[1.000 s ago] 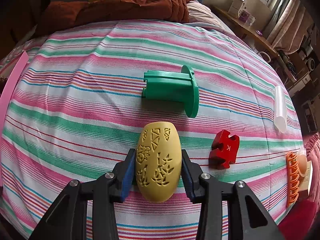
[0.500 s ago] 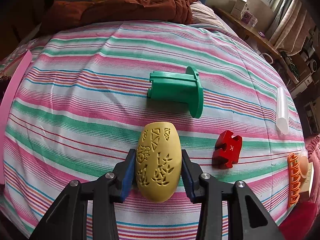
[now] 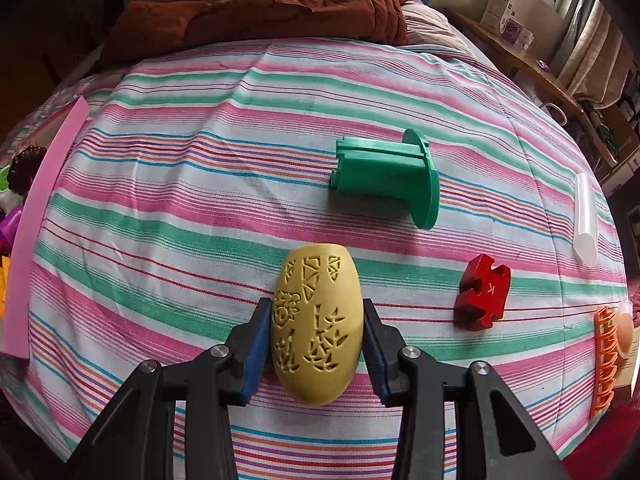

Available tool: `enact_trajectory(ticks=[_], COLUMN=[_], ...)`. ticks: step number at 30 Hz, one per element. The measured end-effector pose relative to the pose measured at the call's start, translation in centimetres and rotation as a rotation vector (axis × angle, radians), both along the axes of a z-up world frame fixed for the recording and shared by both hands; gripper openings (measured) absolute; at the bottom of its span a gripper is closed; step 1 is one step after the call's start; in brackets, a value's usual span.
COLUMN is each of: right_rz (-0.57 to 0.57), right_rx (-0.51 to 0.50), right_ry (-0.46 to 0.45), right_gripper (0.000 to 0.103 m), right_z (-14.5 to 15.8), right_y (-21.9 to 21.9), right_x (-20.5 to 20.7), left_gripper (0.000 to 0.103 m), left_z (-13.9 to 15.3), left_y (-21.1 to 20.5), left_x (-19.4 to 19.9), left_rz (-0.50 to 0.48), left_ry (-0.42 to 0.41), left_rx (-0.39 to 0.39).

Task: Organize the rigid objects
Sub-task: 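Carry the yellow oval block into the tray and open the right tool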

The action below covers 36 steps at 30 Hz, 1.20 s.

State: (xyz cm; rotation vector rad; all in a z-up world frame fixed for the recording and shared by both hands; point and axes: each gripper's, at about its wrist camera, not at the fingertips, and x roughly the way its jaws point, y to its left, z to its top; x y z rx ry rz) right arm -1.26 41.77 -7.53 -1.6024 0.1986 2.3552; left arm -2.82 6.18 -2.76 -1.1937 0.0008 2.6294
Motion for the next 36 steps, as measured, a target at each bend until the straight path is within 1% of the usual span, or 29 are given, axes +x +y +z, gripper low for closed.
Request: enact_trajectory(ticks=[6, 12, 18, 29, 32, 36], right_rz=[0.021, 0.066, 0.140, 0.376, 0.438, 0.511], right_rx=[-0.037, -0.081, -0.127, -0.179, -0.193, -0.199], right_ry=[0.004, 0.030, 0.111, 0.240, 0.255, 0.246], right_gripper=[0.042, 0.042, 0.042, 0.042, 0.042, 0.042], right_z=[0.2, 0.5, 2.1, 6.6, 7.2, 7.3], right_y=[-1.5, -4.4, -8.1, -16.7, -19.0, -22.0], right_x=[0.3, 0.3, -0.4, -1.5, -1.7, -2.1], left_gripper=[0.050, 0.050, 0.050, 0.050, 0.050, 0.050], left_z=[0.1, 0.4, 0.5, 0.3, 0.3, 0.5], left_y=[-0.5, -1.2, -2.1, -3.4, -3.8, -4.9], left_x=[0.1, 0.1, 0.1, 0.1, 0.0, 0.0], left_rz=[0.012, 0.021, 0.036, 0.063, 0.074, 0.105], left_ry=[0.008, 0.015, 0.017, 0.011, 0.012, 0.020], left_rx=[-0.004, 0.000, 0.006, 0.022, 0.027, 0.042])
